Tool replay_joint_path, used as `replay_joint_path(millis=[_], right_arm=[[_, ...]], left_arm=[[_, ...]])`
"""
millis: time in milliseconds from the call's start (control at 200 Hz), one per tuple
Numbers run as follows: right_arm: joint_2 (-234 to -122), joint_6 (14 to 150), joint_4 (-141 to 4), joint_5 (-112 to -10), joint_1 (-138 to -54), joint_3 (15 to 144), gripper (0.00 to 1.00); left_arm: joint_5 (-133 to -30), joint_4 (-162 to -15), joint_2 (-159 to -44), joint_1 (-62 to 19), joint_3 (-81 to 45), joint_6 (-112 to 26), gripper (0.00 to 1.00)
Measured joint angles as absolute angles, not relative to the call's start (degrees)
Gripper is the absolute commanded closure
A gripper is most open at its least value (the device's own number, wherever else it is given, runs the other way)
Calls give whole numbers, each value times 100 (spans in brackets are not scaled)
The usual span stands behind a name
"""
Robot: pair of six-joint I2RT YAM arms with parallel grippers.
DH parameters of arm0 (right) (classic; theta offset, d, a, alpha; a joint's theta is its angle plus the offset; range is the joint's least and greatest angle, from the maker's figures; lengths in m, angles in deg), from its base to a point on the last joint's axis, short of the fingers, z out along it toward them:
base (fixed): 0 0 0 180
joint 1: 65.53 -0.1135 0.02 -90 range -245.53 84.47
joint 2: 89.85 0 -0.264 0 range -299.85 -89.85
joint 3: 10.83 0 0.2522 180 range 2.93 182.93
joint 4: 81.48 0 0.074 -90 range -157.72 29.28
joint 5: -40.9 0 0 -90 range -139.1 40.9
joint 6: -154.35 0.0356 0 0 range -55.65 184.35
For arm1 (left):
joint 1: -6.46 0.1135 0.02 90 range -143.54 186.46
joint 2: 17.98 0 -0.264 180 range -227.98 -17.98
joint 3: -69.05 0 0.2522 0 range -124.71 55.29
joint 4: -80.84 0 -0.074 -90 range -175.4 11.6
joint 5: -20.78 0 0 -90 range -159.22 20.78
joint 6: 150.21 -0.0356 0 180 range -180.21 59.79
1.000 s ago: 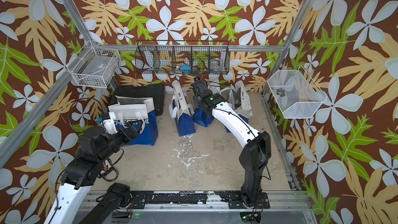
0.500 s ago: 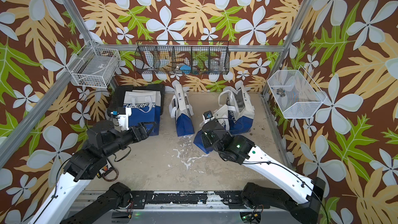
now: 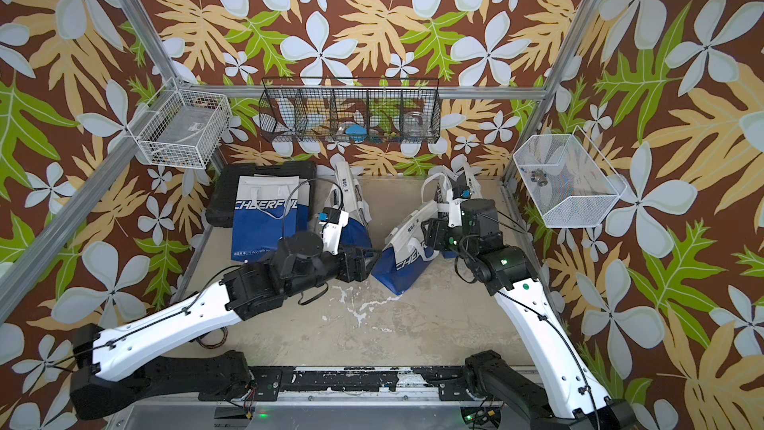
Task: Open the takeout bag
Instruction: Move the takeout bag to the center of the board, then adjust the takeout bag at the center of the board.
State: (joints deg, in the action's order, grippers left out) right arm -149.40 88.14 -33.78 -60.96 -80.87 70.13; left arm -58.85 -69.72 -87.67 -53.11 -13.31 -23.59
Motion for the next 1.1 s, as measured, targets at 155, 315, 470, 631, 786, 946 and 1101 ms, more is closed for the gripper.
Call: replay_joint_path(millis=[155,315,470,631,786,946,1101], right_arm=[[-14791,8654,-3407,-6579,-8100,7105,39],[-14525,8545,-3326,-6555,-8476,7063,41],[-14525,8512,-3297,-6387,-8956,7063,43],[-14468,8510,-3300,-6264,-9022,6941,43],[-14411,8484,-3297,-6223,-9020,6805,44],[-14411,8414,-3308,-6090,-9020,6749,44],[-14448,8379,-3383,-6066,-9015,6707,44]], left_arm=[[-4750,-6552,-8251,-4701,-1372,-2448,28],[-4801,-6132,-8050,-1899,-1405,-2606,22],[-5622,-6275,-9484,-809,-2071,-2866,15],[-6151,-6012,-11047,-514,-3151,-3036,18],[-6217,-5896,-11925,-343,-4001,-3154,30],[-6217,-5649,-12183,-227,-4087,-3150,29],[-6239,-5680,-11761,-238,-3354,-3034,31]])
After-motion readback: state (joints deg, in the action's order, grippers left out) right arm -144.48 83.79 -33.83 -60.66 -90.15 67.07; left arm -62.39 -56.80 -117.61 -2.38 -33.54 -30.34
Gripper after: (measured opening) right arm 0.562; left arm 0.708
